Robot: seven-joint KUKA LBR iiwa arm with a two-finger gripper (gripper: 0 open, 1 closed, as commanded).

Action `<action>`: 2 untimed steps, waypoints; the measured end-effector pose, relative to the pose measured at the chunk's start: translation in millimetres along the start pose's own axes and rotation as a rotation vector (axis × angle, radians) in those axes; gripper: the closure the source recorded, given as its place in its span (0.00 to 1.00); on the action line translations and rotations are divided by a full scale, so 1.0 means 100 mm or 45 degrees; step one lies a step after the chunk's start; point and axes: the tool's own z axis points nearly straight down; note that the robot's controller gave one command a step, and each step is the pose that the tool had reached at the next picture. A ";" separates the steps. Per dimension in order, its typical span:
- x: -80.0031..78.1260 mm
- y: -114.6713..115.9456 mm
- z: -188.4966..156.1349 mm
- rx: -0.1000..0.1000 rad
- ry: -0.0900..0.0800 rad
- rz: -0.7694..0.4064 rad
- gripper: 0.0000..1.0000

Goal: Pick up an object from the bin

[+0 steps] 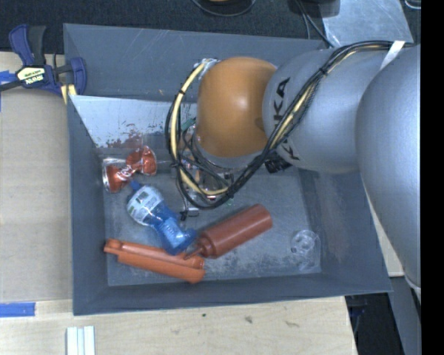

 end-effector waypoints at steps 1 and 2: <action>-0.02 -0.01 -0.05 -0.001 -0.010 0.004 0.00; 0.14 0.24 0.75 -0.001 0.000 0.052 0.00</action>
Offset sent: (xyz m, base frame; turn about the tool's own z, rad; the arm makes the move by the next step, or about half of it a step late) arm -0.0142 0.0230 -0.0735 0.0429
